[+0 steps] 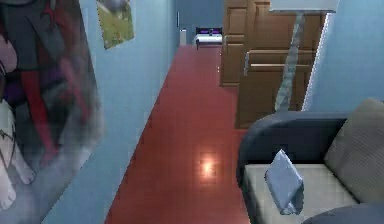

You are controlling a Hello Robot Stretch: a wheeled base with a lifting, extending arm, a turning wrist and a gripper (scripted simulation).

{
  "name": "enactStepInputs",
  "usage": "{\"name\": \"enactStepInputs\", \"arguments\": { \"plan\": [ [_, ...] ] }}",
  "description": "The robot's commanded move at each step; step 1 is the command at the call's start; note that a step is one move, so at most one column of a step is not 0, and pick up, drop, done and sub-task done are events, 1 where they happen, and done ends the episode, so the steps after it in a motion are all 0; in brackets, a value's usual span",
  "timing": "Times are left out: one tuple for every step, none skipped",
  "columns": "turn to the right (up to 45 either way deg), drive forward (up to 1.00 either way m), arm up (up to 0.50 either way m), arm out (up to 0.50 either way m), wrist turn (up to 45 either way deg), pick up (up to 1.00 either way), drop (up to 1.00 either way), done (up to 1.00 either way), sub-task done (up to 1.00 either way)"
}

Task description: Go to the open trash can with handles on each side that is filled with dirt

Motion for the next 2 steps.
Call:
{"name": "enactStepInputs", "arguments": {
  "plan": [
    [0.0,1.0,0.0,0.0,0.0,0.0,0.0,0.0,0.0],
    [0.0,0.65,0.0,0.0,0.0,0.0,0.0,0.0,0.0]
  ]
}}
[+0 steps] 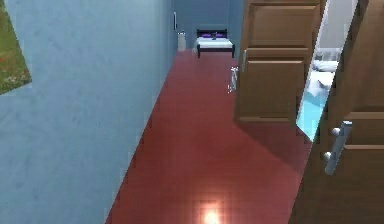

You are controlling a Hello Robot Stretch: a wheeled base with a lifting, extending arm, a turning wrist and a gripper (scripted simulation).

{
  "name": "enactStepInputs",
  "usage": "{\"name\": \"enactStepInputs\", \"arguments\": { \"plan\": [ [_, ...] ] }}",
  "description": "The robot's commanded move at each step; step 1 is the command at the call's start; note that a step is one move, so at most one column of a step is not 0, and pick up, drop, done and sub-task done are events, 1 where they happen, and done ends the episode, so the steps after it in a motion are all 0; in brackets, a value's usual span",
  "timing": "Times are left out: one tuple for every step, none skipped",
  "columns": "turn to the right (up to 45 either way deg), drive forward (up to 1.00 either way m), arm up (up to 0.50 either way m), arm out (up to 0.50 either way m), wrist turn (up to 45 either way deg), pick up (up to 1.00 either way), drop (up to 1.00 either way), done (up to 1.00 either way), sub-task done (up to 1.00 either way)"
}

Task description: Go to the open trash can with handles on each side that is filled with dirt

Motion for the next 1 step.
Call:
{"name": "enactStepInputs", "arguments": {
  "plan": [
    [9.0,0.0,0.0,0.0,0.0,0.0,0.0,0.0,0.0]
  ]
}}
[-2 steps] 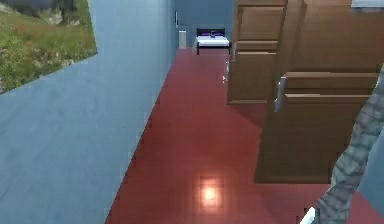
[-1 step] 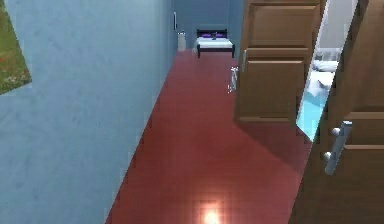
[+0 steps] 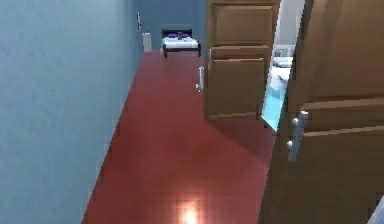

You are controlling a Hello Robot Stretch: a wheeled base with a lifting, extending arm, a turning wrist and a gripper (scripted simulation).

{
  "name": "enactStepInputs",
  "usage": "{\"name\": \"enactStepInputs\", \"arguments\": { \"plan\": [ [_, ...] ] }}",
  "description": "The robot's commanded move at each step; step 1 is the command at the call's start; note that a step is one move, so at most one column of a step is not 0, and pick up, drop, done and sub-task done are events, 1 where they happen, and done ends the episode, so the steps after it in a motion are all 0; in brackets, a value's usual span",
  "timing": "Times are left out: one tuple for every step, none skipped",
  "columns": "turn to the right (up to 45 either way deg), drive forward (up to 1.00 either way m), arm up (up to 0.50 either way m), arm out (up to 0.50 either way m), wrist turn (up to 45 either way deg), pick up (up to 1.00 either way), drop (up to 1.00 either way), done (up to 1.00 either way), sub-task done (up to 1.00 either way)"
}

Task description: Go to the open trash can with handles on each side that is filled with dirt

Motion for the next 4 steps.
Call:
{"name": "enactStepInputs", "arguments": {
  "plan": [
    [0.0,1.0,0.0,0.0,0.0,0.0,0.0,0.0,0.0],
    [36.0,0.0,0.0,0.0,0.0,0.0,0.0,0.0,0.0],
    [0.0,0.05,0.0,0.0,0.0,0.0,0.0,0.0,0.0],
    [-45.0,0.0,0.0,0.0,0.0,0.0,0.0,0.0,0.0]
  ]
}}
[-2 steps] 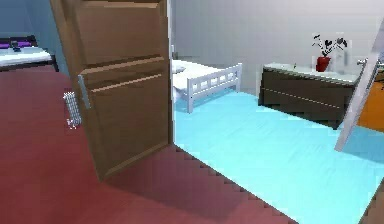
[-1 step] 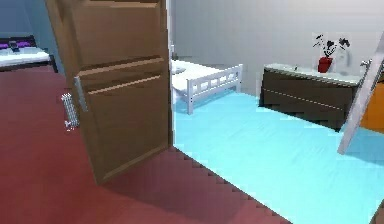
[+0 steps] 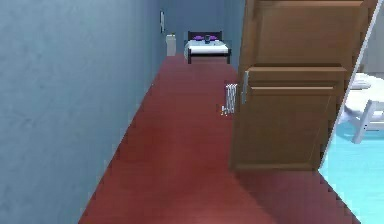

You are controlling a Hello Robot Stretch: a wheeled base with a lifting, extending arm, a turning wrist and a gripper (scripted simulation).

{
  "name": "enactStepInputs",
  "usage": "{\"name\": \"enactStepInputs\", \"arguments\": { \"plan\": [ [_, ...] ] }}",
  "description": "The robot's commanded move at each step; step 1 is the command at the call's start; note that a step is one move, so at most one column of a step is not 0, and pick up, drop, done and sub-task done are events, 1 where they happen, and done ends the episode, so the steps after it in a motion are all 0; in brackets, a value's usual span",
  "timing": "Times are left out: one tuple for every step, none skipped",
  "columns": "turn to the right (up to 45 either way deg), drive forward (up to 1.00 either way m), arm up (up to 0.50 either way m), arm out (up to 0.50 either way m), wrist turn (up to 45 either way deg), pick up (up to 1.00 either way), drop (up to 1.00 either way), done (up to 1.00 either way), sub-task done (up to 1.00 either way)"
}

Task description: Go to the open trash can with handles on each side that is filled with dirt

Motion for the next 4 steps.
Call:
{"name": "enactStepInputs", "arguments": {
  "plan": [
    [-39.0,0.0,0.0,0.0,0.0,0.0,0.0,0.0,0.0],
    [0.0,0.15,0.0,0.0,0.0,0.0,0.0,0.0,0.0],
    [45.0,0.0,0.0,0.0,0.0,0.0,0.0,0.0,0.0],
    [18.0,0.0,0.0,0.0,0.0,0.0,0.0,0.0,0.0]
  ]
}}
